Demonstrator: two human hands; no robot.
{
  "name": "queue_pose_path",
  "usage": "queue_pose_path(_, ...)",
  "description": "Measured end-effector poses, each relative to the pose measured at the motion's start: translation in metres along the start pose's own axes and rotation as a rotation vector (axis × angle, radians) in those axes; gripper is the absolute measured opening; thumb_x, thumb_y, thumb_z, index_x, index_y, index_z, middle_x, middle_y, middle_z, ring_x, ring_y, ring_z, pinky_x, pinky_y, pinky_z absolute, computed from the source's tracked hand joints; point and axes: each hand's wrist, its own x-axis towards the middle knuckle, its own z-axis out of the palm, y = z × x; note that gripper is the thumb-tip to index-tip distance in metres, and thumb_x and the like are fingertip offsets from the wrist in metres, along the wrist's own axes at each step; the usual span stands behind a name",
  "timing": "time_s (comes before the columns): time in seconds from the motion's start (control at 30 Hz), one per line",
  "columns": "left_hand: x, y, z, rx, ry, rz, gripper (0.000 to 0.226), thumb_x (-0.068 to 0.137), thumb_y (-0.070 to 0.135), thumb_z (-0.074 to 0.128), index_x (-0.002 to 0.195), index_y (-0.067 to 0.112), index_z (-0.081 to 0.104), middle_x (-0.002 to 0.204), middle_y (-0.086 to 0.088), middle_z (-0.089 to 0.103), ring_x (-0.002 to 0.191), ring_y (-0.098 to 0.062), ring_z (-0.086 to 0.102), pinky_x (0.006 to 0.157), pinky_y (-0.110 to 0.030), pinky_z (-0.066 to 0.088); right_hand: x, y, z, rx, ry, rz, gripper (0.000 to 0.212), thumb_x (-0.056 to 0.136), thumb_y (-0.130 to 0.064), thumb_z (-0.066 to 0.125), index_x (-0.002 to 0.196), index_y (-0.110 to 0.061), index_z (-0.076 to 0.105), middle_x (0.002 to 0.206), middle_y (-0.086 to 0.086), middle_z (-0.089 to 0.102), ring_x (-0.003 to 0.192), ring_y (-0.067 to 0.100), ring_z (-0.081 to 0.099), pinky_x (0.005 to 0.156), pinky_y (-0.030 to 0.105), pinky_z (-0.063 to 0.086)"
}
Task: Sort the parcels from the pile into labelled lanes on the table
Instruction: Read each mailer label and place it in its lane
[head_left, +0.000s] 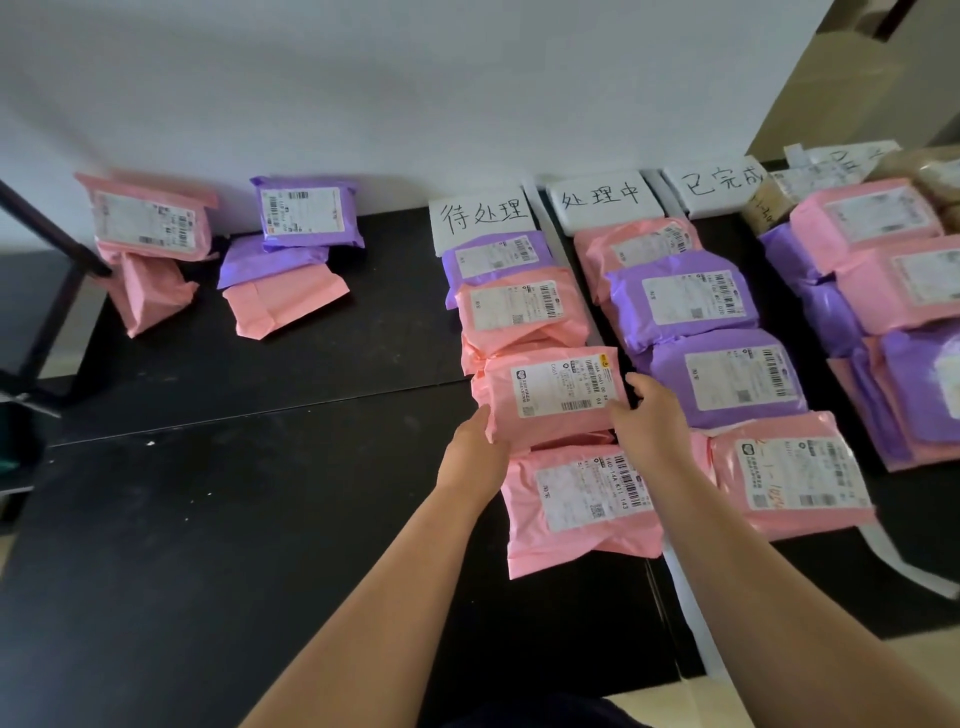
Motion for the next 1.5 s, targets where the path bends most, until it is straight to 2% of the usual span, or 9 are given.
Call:
queue_pose_path(0.1, -0.007, -0.003, -0.012, -0.007, 0.05, -0.021, 0.052, 0.102, 0.018, 0.046, 0.152, 0.023, 0.033, 0.152, -0.003, 0.043, 0.127, -0.023, 0.053, 0.077, -0.02, 0.043, -0.007, -0.009, 0.006, -0.008, 0.049, -0.047, 0.032, 0.092, -0.01, 0.058, 0.124, -0.013, 0.064, 0.117, 0.01, 0.066, 0.099, 0.029, 0.062, 0.074, 0.034, 0.046)
queue_pose_path(0.2, -0.013, -0.012, -0.029, -0.016, 0.111, -0.057, 0.059, 0.103, 0.022, 0.048, 0.156, 0.027, 0.023, 0.159, -0.001, 0.032, 0.127, -0.019, 0.053, 0.065, -0.013, 0.041, -0.019, -0.028, 0.015, 0.002, 0.03, -0.068, 0.039, 0.093, -0.012, 0.06, 0.132, -0.012, 0.061, 0.126, 0.014, 0.062, 0.113, 0.032, 0.06, 0.094, 0.04, 0.048)
queue_pose_path(0.3, -0.016, -0.026, -0.052, -0.019, 0.169, -0.077, 0.06, 0.103, 0.023, 0.049, 0.156, 0.029, 0.023, 0.16, -0.002, 0.03, 0.129, -0.019, 0.052, 0.078, -0.021, 0.047, -0.033, -0.05, 0.028, -0.009, 0.015, -0.107, 0.036, 0.093, -0.013, 0.061, 0.129, -0.009, 0.062, 0.128, 0.013, 0.061, 0.116, 0.031, 0.057, 0.1, 0.041, 0.045)
queue_pose_path(0.5, -0.024, -0.071, -0.122, -0.02, 0.21, -0.006, 0.056, 0.103, 0.025, 0.047, 0.155, 0.027, 0.026, 0.159, 0.0, 0.031, 0.133, -0.018, 0.047, 0.091, -0.027, 0.043, -0.072, -0.103, 0.078, -0.007, -0.062, -0.135, 0.024, 0.098, -0.018, 0.055, 0.119, -0.013, 0.065, 0.115, 0.007, 0.065, 0.092, 0.021, 0.057, 0.077, 0.029, 0.04)
queue_pose_path(0.7, -0.02, -0.124, -0.206, -0.009, 0.257, 0.007, 0.053, 0.103, 0.025, 0.046, 0.154, 0.025, 0.03, 0.156, -0.001, 0.035, 0.135, -0.02, 0.044, 0.099, -0.032, 0.042, -0.11, -0.162, 0.147, -0.053, -0.178, -0.149, 0.037, 0.097, -0.021, 0.062, 0.134, -0.022, 0.058, 0.135, -0.001, 0.061, 0.121, 0.018, 0.059, 0.101, 0.032, 0.047)
queue_pose_path(0.87, -0.006, -0.149, -0.262, 0.027, 0.247, 0.051, 0.052, 0.102, 0.023, 0.046, 0.152, 0.024, 0.033, 0.154, -0.002, 0.037, 0.132, -0.021, 0.047, 0.099, -0.033, 0.043, -0.124, -0.205, 0.188, -0.052, -0.195, -0.154, 0.039, 0.098, -0.019, 0.061, 0.136, -0.022, 0.056, 0.138, 0.0, 0.058, 0.123, 0.017, 0.057, 0.096, 0.026, 0.045)
queue_pose_path(1.0, 0.014, -0.157, -0.295, 0.066, 0.235, 0.083, 0.053, 0.102, 0.023, 0.047, 0.153, 0.023, 0.032, 0.155, -0.003, 0.036, 0.129, -0.021, 0.05, 0.09, -0.028, 0.042, -0.122, -0.232, 0.211, -0.066, -0.198, -0.168, 0.041, 0.098, -0.019, 0.061, 0.138, -0.021, 0.054, 0.137, 0.0, 0.058, 0.12, 0.015, 0.058, 0.091, 0.022, 0.042)
queue_pose_path(1.43, 0.143, -0.104, -0.347, 0.045, 0.26, 0.076, 0.053, 0.101, 0.02, 0.045, 0.153, 0.021, 0.032, 0.152, -0.007, 0.041, 0.129, -0.027, 0.05, 0.091, -0.03, 0.04, 0.009, -0.317, 0.241, -0.126, -0.178, -0.258, 0.045, 0.098, -0.022, 0.058, 0.142, -0.019, 0.05, 0.136, 0.002, 0.059, 0.12, 0.018, 0.058, 0.088, 0.026, 0.041)
queue_pose_path(1.5, 0.169, -0.097, -0.353, 0.037, 0.272, 0.068, 0.052, 0.102, 0.019, 0.044, 0.152, 0.021, 0.032, 0.154, -0.006, 0.04, 0.132, -0.027, 0.047, 0.098, -0.032, 0.039, 0.036, -0.327, 0.248, -0.137, -0.185, -0.272, 0.047, 0.098, -0.022, 0.058, 0.144, -0.018, 0.048, 0.138, 0.002, 0.058, 0.12, 0.019, 0.057, 0.086, 0.027, 0.041)
